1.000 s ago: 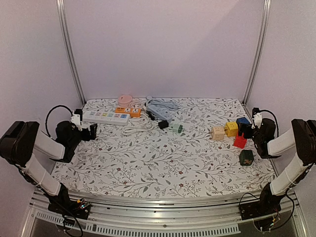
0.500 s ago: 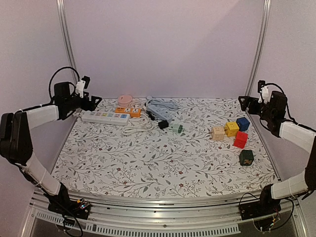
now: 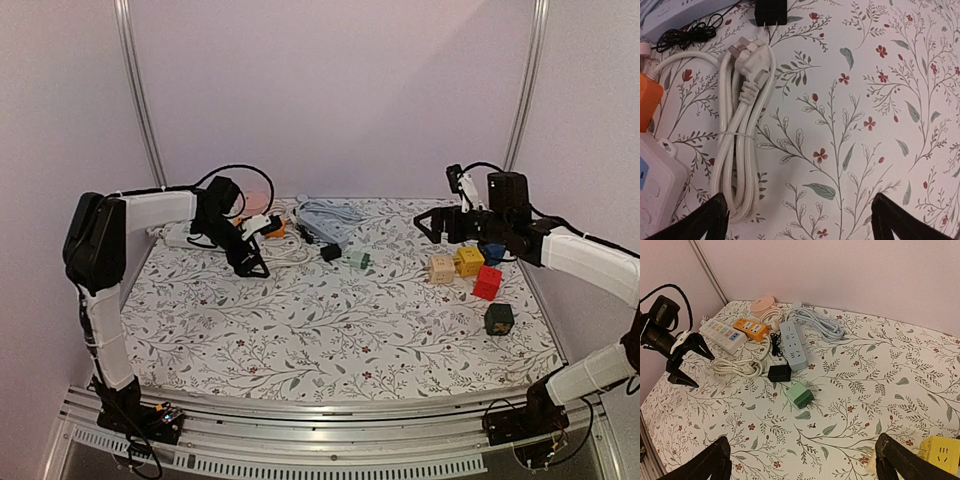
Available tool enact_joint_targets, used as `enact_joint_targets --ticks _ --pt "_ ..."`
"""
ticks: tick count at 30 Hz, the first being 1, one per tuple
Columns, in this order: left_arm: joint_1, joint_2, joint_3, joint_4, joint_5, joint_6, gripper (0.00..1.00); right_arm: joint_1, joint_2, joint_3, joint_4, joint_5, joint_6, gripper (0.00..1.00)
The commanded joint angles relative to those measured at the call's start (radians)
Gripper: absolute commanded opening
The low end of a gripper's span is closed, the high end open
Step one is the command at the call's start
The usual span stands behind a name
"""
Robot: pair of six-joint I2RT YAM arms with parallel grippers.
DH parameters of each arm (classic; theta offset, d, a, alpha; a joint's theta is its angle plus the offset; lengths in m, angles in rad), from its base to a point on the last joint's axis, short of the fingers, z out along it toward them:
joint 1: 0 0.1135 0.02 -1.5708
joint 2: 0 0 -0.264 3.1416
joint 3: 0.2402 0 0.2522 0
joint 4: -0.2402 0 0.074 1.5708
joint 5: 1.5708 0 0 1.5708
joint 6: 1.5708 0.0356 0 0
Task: Insert the plug
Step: Move the socket to the center of the board.
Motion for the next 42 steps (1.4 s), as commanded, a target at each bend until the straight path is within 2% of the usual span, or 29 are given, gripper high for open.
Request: enact_joint_targets --ticks 1,6,12,14,17,21,25,29,32,38,39,40,42 --pt "-0.015 0.108 0.129 -0.057 -0.113 -0.008 0.98 0.063 0.024 0.044 -0.092 0.056 -0.063 0.99" --pt "-0.017 0.188 0.198 -0.011 -0.181 -0.039 0.95 0.097 0.034 0.050 -0.120 0.054 -0.073 0.99" --pt "-0.030 0.246 0.200 -0.012 -0.206 -0.047 0.84 0.104 0.031 0.043 -0.136 0.072 -0.058 0.99" --pt "-0.031 0.264 0.210 -0.015 -0.218 -0.059 0.77 0.107 0.028 0.042 -0.136 0.070 -0.052 0.99" --pt "-0.038 0.278 0.215 -0.023 -0.211 -0.064 0.64 0.109 0.025 0.045 -0.138 0.068 -0.048 0.99" --pt "-0.064 0.274 0.211 -0.045 -0.207 -0.074 0.26 0.109 0.012 0.043 -0.144 0.098 -0.037 0.99" --pt "-0.115 0.204 0.141 -0.086 -0.128 -0.112 0.01 0.110 -0.016 0.038 -0.173 0.210 -0.006 0.99" --pt "-0.197 0.107 0.009 -0.099 -0.013 -0.181 0.00 0.109 -0.055 0.027 -0.213 0.327 0.021 0.99" --pt "-0.282 0.049 -0.092 -0.100 0.023 -0.222 0.00 0.109 -0.082 0.023 -0.241 0.375 0.035 0.99" --pt "-0.503 0.014 -0.177 -0.117 0.099 -0.244 0.01 0.109 -0.098 0.033 -0.277 0.369 0.067 0.99" --pt "-0.542 0.019 -0.166 -0.124 0.111 -0.241 0.05 0.109 -0.097 0.037 -0.284 0.363 0.072 0.99" --pt "-0.572 0.027 -0.151 -0.135 0.128 -0.236 0.15 0.110 -0.095 0.042 -0.292 0.355 0.078 0.99" --pt "-0.619 0.042 -0.099 -0.166 0.168 -0.232 0.55 0.109 -0.088 0.054 -0.310 0.337 0.093 0.99"
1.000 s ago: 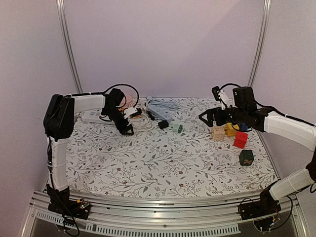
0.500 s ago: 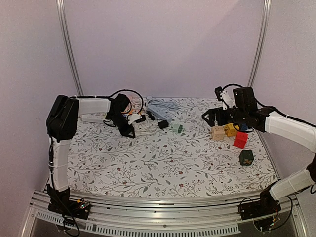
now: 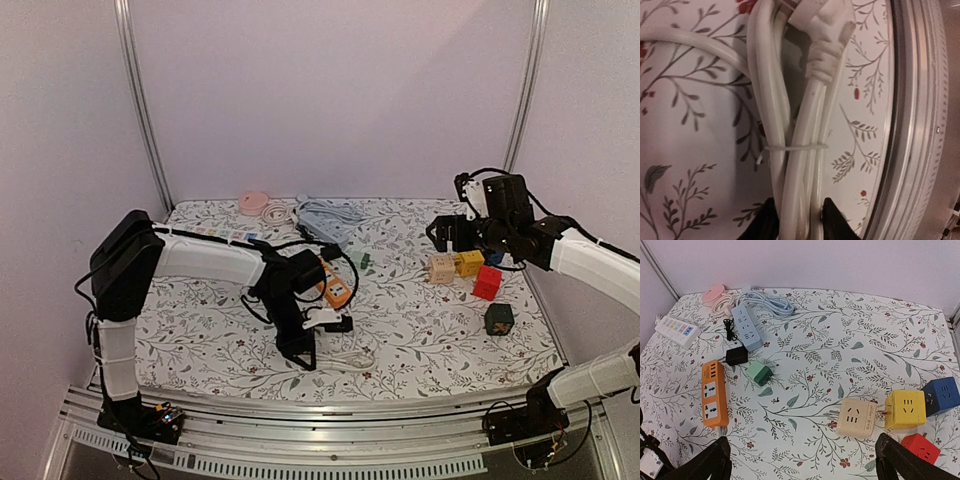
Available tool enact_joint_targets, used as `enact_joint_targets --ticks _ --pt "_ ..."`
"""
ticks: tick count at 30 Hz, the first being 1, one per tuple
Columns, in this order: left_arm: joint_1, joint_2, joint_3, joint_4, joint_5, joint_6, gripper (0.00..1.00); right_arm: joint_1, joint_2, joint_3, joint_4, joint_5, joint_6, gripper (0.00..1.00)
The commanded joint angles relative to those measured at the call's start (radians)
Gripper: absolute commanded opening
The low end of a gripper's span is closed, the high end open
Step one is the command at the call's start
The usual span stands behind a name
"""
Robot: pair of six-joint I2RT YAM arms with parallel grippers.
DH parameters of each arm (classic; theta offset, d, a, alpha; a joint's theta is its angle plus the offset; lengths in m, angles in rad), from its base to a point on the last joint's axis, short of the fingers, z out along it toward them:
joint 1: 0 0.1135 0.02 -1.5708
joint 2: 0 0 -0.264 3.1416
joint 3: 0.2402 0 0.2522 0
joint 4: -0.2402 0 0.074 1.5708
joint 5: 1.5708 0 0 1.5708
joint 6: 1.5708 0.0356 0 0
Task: Insert the plug
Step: Move the socket to the center of the board.
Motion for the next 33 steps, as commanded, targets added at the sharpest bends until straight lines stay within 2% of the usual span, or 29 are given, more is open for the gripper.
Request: enact_joint_targets --ticks 1,2,3,7,12,16,19,23,28,33 --pt "-0.105 0.016 0.102 -0.090 0.144 -0.001 0.80 0.006 -0.001 0.030 -0.065 -0.016 0.049 0.99" --pt "-0.107 0.020 0.141 -0.117 0.166 0.007 0.90 0.006 -0.001 0.031 -0.071 -0.030 0.056 0.99" --pt "-0.105 0.020 0.181 -0.148 0.184 0.017 0.94 0.007 0.000 0.030 -0.073 -0.047 0.067 0.99" --pt "-0.026 -0.005 0.328 -0.281 0.256 0.066 0.95 0.022 0.018 0.006 -0.045 -0.154 0.141 0.99" --pt "0.193 -0.080 0.412 -0.309 0.287 0.044 0.95 0.176 0.160 0.059 -0.035 -0.124 0.192 0.99" --pt "0.375 -0.160 0.394 -0.207 0.159 -0.033 0.95 0.283 0.368 0.225 -0.137 -0.040 0.174 0.99" --pt "0.502 -0.190 0.366 -0.147 0.059 -0.052 0.96 0.341 0.512 0.329 -0.162 -0.032 0.161 0.99" --pt "0.650 -0.195 0.341 -0.128 0.011 -0.097 0.96 0.394 0.701 0.530 -0.306 0.040 0.114 0.99" --pt "0.721 -0.225 0.261 -0.120 0.048 -0.104 0.96 0.399 0.918 0.687 -0.449 0.082 0.074 0.99" --pt "0.724 -0.272 0.186 -0.110 0.066 -0.074 0.96 0.399 1.005 0.732 -0.481 0.066 0.031 0.99"
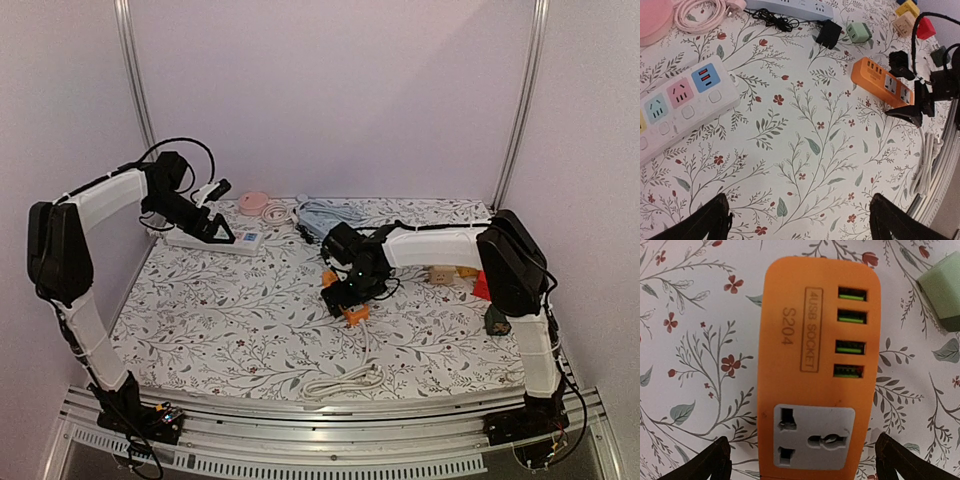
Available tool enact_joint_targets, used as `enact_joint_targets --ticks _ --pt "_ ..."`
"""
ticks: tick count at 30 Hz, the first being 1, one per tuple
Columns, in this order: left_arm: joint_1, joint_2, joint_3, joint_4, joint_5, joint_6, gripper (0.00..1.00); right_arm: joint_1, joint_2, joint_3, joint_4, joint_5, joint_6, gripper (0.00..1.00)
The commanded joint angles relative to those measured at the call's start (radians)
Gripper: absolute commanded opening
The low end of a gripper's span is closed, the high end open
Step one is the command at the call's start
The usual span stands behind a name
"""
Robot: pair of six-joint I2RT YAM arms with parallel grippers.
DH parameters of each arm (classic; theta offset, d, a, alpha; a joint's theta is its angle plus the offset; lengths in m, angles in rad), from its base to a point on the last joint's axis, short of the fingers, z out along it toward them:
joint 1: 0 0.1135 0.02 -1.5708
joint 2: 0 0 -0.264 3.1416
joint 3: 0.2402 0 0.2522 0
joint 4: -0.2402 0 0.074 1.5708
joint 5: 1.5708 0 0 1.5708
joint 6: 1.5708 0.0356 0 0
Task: Insert the plug
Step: Adjust the socket at the center of the board.
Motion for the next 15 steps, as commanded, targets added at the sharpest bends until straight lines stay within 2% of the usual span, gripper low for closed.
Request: enact_joint_targets --ticks 1,3,4,6,8,11,13,15 --pt "-0.007 -0.069 -0.047 0.011 0.022 0.016 0.96 -0.004 0.065 0.040 -0.108 0.030 -0.055 0.99" --pt "-0.006 -0.078 -0.056 0.012 0.031 0.020 0.96 -0.004 0.071 0.039 -0.111 0.010 -0.080 0.93" --pt "-0.006 -0.080 -0.060 0.012 0.037 0.023 0.96 -0.002 0.075 0.038 -0.111 -0.012 -0.112 0.85" --pt "-0.008 -0.084 -0.065 0.004 0.051 0.029 0.96 -0.001 0.071 0.033 -0.119 -0.061 -0.166 0.58" --pt "-0.007 -0.091 -0.068 -0.011 0.063 0.044 0.96 0.003 0.055 0.009 -0.122 -0.127 -0.255 0.41" --pt "-0.008 -0.107 -0.086 -0.032 0.090 0.075 0.96 0.032 0.001 -0.055 -0.131 -0.190 -0.463 0.34" --pt "-0.011 -0.121 -0.109 -0.033 0.096 0.094 0.96 0.067 -0.039 -0.107 -0.137 -0.174 -0.610 0.35" --pt "-0.015 -0.133 -0.133 -0.032 0.100 0.117 0.96 0.103 -0.069 -0.141 -0.168 -0.150 -0.784 0.32"
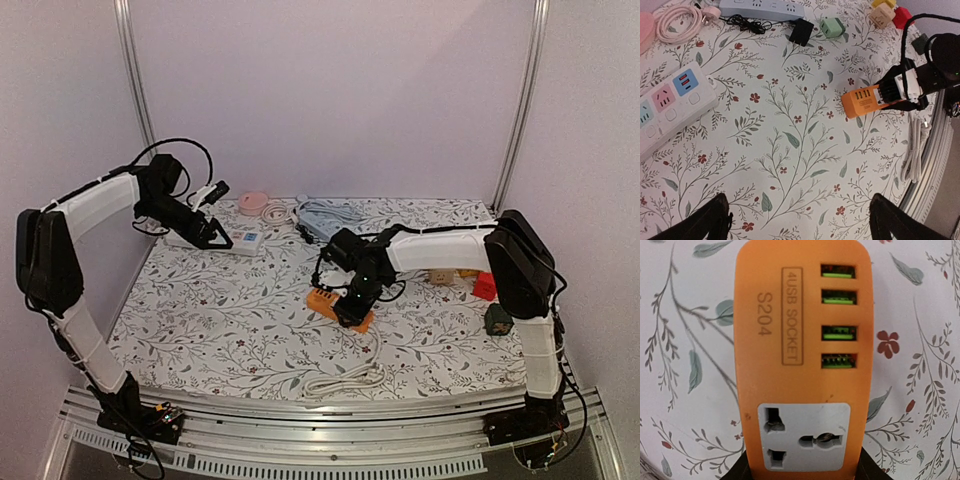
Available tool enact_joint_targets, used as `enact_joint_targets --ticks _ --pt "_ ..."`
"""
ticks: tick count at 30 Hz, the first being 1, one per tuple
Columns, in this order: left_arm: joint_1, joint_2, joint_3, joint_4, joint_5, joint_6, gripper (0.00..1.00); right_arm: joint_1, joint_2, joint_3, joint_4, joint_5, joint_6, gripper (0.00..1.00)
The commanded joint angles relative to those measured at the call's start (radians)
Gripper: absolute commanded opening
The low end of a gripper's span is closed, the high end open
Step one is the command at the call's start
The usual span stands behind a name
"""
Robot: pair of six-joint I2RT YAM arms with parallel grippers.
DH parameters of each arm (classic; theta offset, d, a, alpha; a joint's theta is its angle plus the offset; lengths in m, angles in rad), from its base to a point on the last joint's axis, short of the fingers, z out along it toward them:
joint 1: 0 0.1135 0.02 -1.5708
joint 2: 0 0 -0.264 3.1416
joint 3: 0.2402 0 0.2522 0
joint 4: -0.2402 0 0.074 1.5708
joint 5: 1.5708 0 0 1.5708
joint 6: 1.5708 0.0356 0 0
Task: Insert the plug
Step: Adjust the socket at the center of the board.
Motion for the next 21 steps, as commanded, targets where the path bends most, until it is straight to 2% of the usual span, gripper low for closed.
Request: enact_joint_targets --ticks 1,3,9,10,11,13,14,17,21 --pt "-0.014 -0.046 -0.054 -0.024 0.033 0.068 0.96 0.096 -0.056 -0.097 -0.136 -0.027 -0.467 0.30" --pt "-0.027 -0.050 -0.073 -0.024 0.022 0.074 0.96 0.112 -0.055 -0.099 -0.170 -0.014 -0.576 0.29" --pt "-0.079 -0.041 -0.100 -0.013 0.001 0.079 0.95 0.135 -0.050 -0.091 -0.179 -0.009 -0.701 0.31" --pt "-0.091 -0.035 -0.103 -0.003 -0.009 0.076 0.95 0.138 -0.050 -0.087 -0.179 -0.007 -0.714 0.35" --pt "-0.106 -0.026 -0.105 0.008 -0.022 0.072 0.95 0.141 -0.049 -0.082 -0.178 -0.004 -0.718 0.45" --pt "-0.138 0.001 -0.099 0.037 -0.046 0.063 0.95 0.142 -0.048 -0.067 -0.174 0.000 -0.709 0.75" --pt "-0.157 0.019 -0.090 0.054 -0.055 0.057 0.96 0.141 -0.052 -0.059 -0.170 0.026 -0.699 0.95" --pt "-0.216 0.100 -0.022 0.096 -0.094 0.040 0.96 0.141 -0.103 -0.054 -0.119 0.030 -0.645 0.99" --pt "-0.291 0.268 0.189 0.140 -0.174 0.030 0.97 0.140 -0.249 -0.103 0.001 -0.076 -0.587 0.99"
